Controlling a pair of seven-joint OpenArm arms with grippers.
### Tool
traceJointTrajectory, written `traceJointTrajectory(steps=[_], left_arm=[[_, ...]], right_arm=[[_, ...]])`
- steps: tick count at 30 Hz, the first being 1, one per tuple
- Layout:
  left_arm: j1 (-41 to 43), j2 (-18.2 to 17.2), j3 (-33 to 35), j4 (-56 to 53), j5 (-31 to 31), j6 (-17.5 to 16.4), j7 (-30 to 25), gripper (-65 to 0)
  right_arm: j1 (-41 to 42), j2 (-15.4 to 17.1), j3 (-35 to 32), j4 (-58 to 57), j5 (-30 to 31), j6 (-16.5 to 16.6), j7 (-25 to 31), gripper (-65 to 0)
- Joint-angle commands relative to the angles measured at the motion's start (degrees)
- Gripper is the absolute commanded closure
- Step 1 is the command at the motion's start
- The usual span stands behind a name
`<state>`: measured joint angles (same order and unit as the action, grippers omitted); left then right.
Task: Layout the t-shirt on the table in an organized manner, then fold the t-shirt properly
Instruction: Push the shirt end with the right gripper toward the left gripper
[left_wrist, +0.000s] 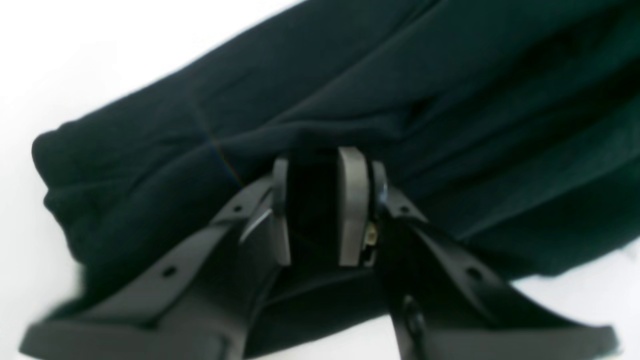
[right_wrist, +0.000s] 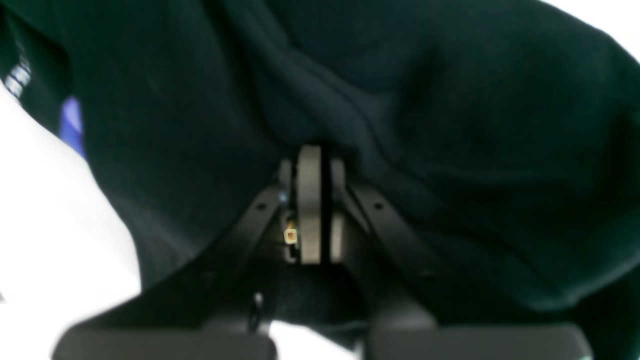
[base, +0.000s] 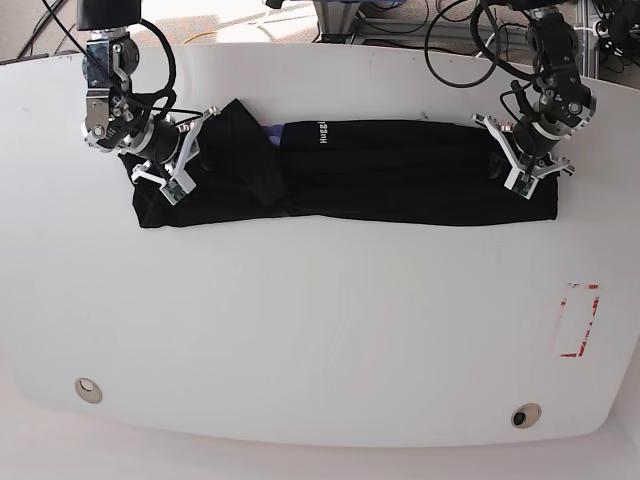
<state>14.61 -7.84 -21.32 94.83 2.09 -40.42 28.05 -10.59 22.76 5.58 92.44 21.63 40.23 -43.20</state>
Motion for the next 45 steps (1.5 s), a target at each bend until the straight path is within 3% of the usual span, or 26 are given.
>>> traceJointTrajectory(steps=[1,12,21,32,37,45], left_arm=[[-1.20,-0.65,-0.35,2.98,-0.55,0.42,-1.02,-10.4],[-1.38,-1.88,-0.52,8.25,-0.64,0.42,2.76,-10.4],[-1.38,-1.97,-0.61,8.43,-0.72,0.42,2.76,-10.4],[-1.38,-2.05,-0.70,8.43,-0.64,0.42,2.76,-10.4],[-1.38,-2.05,-0.70,8.43,-0.64,0.42,2.76,-10.4],[-1.29,-2.05,-0.70,8.43,-0.64,0.42,2.76,-10.4]], right_arm=[[0.70,1.10,1.93,5.97,-0.05,-0.23,-2.56,-1.9],[5.45,-4.52,3.07,16.26,-0.13,-0.23,-12.67,-1.9],[5.89,-10.06,2.37,15.56,-0.48,-0.23,-12.84,-1.9],[5.80,-13.31,-3.78,14.85,-0.57,-0.23,-12.84,-1.9],[6.41,-14.19,-4.49,10.63,-0.75,-0.23,-11.44,-1.9],[7.91,-13.05,-4.66,-6.86,-0.75,-0.23,0.87,-1.9]])
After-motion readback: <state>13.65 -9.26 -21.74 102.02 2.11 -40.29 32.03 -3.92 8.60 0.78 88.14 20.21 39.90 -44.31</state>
